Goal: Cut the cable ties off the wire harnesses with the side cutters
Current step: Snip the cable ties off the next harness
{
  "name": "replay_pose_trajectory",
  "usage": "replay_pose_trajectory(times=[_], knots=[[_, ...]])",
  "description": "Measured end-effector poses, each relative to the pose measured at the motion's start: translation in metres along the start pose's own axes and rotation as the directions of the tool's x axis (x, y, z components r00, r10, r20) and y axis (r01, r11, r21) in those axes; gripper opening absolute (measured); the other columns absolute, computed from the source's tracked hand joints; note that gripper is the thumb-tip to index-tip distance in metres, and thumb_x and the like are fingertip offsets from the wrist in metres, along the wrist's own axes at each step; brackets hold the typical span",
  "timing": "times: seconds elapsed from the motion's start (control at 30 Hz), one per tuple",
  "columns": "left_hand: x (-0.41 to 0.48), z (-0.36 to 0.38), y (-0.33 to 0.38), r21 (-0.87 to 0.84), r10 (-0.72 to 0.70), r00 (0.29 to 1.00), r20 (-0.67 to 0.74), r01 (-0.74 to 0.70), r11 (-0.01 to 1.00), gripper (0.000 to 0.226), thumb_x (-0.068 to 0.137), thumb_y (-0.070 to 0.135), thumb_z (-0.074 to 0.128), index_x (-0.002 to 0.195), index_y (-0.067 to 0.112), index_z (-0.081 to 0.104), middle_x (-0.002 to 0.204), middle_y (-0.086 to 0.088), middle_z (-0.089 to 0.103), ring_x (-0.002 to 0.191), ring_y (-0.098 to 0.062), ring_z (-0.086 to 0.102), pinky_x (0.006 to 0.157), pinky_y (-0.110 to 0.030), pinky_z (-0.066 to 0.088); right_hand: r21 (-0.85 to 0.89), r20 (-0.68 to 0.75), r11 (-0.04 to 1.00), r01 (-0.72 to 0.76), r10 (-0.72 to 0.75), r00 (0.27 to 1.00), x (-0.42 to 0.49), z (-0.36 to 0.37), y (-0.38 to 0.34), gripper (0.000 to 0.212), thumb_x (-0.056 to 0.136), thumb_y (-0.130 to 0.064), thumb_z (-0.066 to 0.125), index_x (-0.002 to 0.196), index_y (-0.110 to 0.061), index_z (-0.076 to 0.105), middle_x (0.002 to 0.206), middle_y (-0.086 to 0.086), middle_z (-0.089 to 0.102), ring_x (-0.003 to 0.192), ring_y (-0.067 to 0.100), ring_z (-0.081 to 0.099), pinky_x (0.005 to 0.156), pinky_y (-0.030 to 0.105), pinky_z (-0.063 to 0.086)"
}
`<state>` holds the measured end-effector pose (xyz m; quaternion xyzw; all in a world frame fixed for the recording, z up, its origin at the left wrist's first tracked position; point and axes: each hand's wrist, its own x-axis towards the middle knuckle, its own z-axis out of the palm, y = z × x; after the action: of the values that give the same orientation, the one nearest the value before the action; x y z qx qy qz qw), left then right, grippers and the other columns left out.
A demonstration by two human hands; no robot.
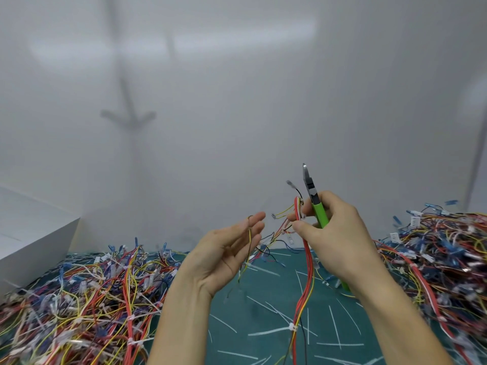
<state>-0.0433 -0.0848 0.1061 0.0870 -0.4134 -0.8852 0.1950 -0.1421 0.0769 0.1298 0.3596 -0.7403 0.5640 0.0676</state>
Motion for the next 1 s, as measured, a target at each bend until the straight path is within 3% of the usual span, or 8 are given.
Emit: replay_pose_trajectory(times=[0.13,0.23,0.33,0.43,0.5,0.7,0.83,1.0], knots=[[-0.005,0.016,0.002,0.069,0.002,1.0,-0.023,-0.001,0.998,0.03,0.071,0.025,0.07,0.086,0.002,0.08,0.085,-0.002,0.075,0.064,-0.008,0.07,0.058,-0.021,0.058,-0.027,0.018,1.0,0.005,-0.004,1.0,0.0,0.0,-0.001,0.019,0.085,-0.019,0.072,0.08,-0.028,0.055,0.086,-0.003,0.072,0.068,0.025,0.059,0.073,0.048,0.056],[-0.009,0.021,0.004,0.392,0.098,0.995,-0.013,-0.085,0.916,0.044,0.072,0.038,0.07,0.103,0.007,0.075,0.101,-0.002,0.076,0.074,-0.008,0.067,0.063,-0.022,0.057,-0.04,0.026,0.999,0.001,0.0,1.0,0.0,0.0,-0.001,0.02,0.085,-0.019,0.072,0.079,-0.029,0.056,0.084,-0.008,0.07,0.067,0.02,0.059,0.074,0.046,0.056],[-0.011,0.024,0.005,0.609,0.185,0.981,-0.065,-0.108,0.786,0.049,0.075,0.06,0.064,0.099,0.02,0.079,0.089,0.009,0.067,0.072,-0.009,0.05,0.069,-0.025,0.045,-0.04,0.019,0.999,0.003,-0.002,1.0,0.001,-0.001,-0.001,0.02,0.085,-0.019,0.072,0.079,-0.029,0.056,0.086,-0.01,0.071,0.068,0.018,0.058,0.076,0.044,0.056],[-0.009,0.025,0.005,0.606,0.209,0.964,-0.167,-0.067,0.793,0.052,0.087,0.065,0.052,0.091,0.023,0.081,0.074,0.007,0.047,0.059,-0.01,0.037,0.06,-0.027,0.034,-0.039,0.029,0.999,0.003,-0.002,1.0,0.001,-0.001,-0.001,0.019,0.084,-0.021,0.073,0.08,-0.029,0.056,0.086,-0.012,0.071,0.067,0.018,0.058,0.074,0.043,0.056],[-0.008,0.025,0.003,0.57,0.191,0.964,-0.183,-0.054,0.82,0.054,0.083,0.065,0.057,0.09,0.018,0.081,0.068,0.007,0.047,0.053,-0.009,0.039,0.055,-0.025,0.035,-0.046,0.03,0.999,0.01,-0.009,1.0,0.0,0.0,-0.001,0.02,0.084,-0.024,0.074,0.079,-0.03,0.056,0.083,-0.016,0.069,0.065,0.018,0.057,0.071,0.041,0.055],[0.003,0.026,-0.016,0.501,0.11,0.964,-0.241,0.026,0.865,0.031,0.087,0.042,0.069,0.092,0.012,0.075,0.083,-0.002,0.058,0.06,-0.013,0.068,0.054,-0.027,0.056,-0.073,0.048,0.997,0.037,-0.034,0.998,-0.002,0.003,-0.003,0.022,0.084,-0.02,0.073,0.079,-0.031,0.055,0.085,-0.018,0.071,0.067,0.011,0.061,0.072,0.035,0.054],[0.012,0.012,-0.03,0.652,0.157,0.941,-0.3,0.082,0.754,0.013,0.097,0.016,0.056,0.09,0.005,0.054,0.081,-0.008,0.05,0.054,-0.016,0.066,0.052,-0.027,0.056,-0.062,0.049,0.997,0.043,-0.04,0.998,-0.003,0.004,-0.003,0.021,0.084,-0.021,0.073,0.079,-0.03,0.055,0.083,-0.026,0.069,0.059,0.001,0.056,0.066,0.028,0.048],[0.017,-0.006,-0.034,0.636,0.184,0.928,-0.323,0.069,0.769,0.012,0.085,-0.009,0.067,0.092,-0.006,0.058,0.082,-0.019,0.057,0.058,-0.022,0.065,0.056,-0.026,0.059,-0.061,0.05,0.997,0.039,-0.036,0.998,-0.002,0.003,-0.002,0.019,0.084,-0.02,0.072,0.08,-0.029,0.055,0.082,-0.024,0.07,0.056,0.002,0.054,0.065,0.029,0.05]])
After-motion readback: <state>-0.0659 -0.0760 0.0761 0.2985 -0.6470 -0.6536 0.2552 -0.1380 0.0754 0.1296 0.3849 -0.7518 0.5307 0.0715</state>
